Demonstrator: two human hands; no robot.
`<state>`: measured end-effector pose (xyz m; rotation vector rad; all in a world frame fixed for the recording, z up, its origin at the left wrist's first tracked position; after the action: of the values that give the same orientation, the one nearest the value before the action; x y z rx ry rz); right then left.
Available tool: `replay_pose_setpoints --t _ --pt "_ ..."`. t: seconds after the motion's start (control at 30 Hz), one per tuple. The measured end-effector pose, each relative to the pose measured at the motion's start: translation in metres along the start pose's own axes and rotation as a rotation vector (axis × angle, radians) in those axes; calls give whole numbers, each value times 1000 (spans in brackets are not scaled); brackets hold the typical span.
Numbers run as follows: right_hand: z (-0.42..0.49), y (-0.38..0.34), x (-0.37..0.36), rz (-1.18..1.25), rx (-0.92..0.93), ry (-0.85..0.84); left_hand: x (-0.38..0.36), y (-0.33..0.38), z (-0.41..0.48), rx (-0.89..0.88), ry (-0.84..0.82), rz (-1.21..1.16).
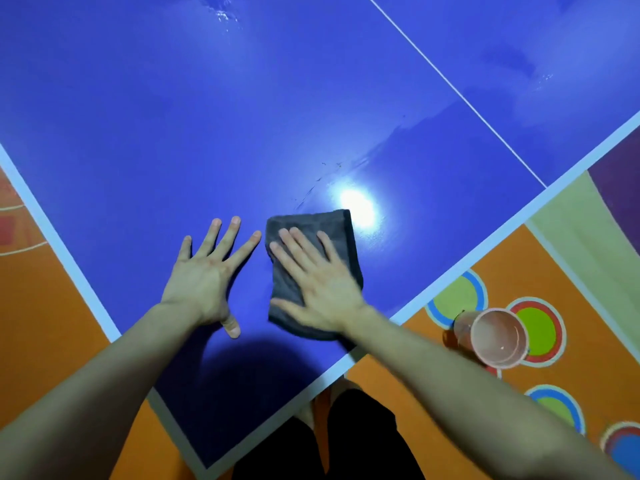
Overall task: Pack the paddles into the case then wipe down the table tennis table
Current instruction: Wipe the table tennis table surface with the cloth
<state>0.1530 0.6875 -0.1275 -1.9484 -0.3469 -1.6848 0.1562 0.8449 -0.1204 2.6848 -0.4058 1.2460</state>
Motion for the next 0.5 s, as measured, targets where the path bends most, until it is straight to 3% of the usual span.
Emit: replay_pose_setpoints --t 0.07,0.2,0.27,0.37,0.5 --pt "20 57 20 9 7 82 -1 0 0 0 -3 -4" --pt "69 226 64 -45 -521 137 -1 1 1 -3 6 -9" --pt "75 242 68 -26 -602 160 -1 0 2 -1 11 -11" --pt "62 162 53 42 -539 202 -2 0 1 -2 1 -15" --pt "22 -15 2 105 -118 28 -5 -3 2 9 -19 9"
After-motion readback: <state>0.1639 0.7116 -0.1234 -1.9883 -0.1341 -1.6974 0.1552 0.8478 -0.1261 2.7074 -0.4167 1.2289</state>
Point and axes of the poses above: each hand's wrist, its own z-axis towards the middle knuckle, its own x-axis out of the back of the hand, y = z × x, the point moved 10 cm from there along z, towards the middle knuckle, and after that the axes turned 9 degrees about -x, right-handed, at the moved point
